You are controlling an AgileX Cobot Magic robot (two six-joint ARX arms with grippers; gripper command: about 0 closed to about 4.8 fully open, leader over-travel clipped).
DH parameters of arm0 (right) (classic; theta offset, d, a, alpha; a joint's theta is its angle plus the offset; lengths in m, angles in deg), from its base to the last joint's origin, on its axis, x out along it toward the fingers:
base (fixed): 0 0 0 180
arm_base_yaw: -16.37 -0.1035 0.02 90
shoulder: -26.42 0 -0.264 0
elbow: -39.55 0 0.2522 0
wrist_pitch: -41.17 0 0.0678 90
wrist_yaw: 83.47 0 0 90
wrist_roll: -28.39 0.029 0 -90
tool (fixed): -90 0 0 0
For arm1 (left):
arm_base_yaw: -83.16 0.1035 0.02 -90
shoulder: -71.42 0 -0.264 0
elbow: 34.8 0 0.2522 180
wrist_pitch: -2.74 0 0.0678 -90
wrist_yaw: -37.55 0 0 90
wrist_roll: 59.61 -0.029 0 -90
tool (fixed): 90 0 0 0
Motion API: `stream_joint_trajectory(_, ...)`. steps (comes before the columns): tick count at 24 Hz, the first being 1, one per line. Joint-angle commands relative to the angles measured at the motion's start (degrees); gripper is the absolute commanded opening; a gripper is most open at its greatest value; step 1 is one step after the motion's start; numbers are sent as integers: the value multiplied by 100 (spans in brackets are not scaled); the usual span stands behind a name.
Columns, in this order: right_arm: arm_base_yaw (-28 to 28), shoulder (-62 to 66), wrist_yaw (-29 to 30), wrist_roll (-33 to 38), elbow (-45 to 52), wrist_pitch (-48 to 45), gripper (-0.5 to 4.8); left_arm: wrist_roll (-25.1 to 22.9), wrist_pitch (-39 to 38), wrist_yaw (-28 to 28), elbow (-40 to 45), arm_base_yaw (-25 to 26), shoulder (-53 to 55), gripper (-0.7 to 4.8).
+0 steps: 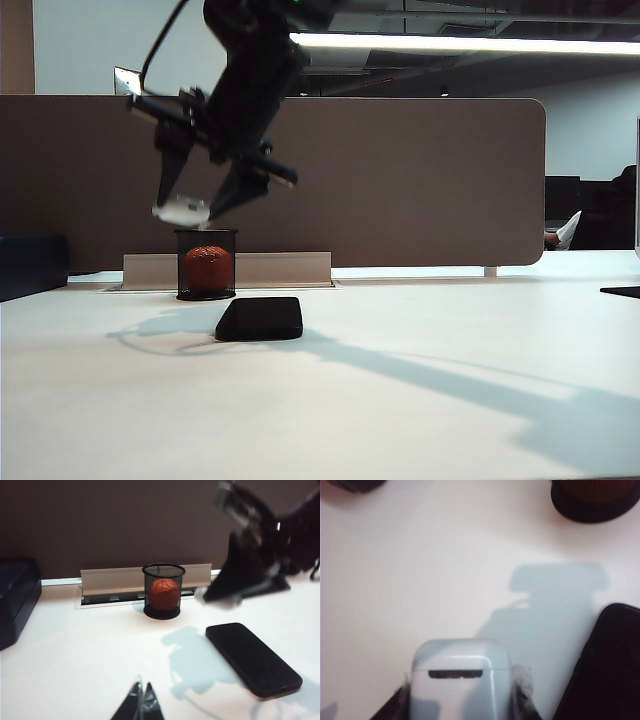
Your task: Find the wireless headphone case on the desktop and place it on the left side of the phone.
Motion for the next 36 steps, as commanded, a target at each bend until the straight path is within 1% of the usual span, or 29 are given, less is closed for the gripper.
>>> stream_joint_trajectory(1,-28,22,-140,33,372,-597,197,15,74,-9,-17,11,2,-5)
stream_joint_trajectory(6,-35,424,-92,17,372,-979,197,15,72,-9,-17,11,4,-5)
stream_joint_trajectory(10,-48,640,-98,17,372,-1038,197,15,74,-9,-17,11,2,-5)
stream_joint_trajectory(17,-52,916,-103,15,369,-1478,197,15,74,-7,-17,11,4,-5)
stream_joint_trajectory(32,-46,1132,-144,-133,363,-1296,198,15,72,-7,-17,11,4,-5)
stream_joint_trajectory(34,-44,1132,-142,-131,363,-1261,203,15,72,-7,-17,11,4,-5)
stream_joint_trajectory(36,-46,1132,-142,-131,363,-1235,245,15,74,-7,-17,11,4,-5)
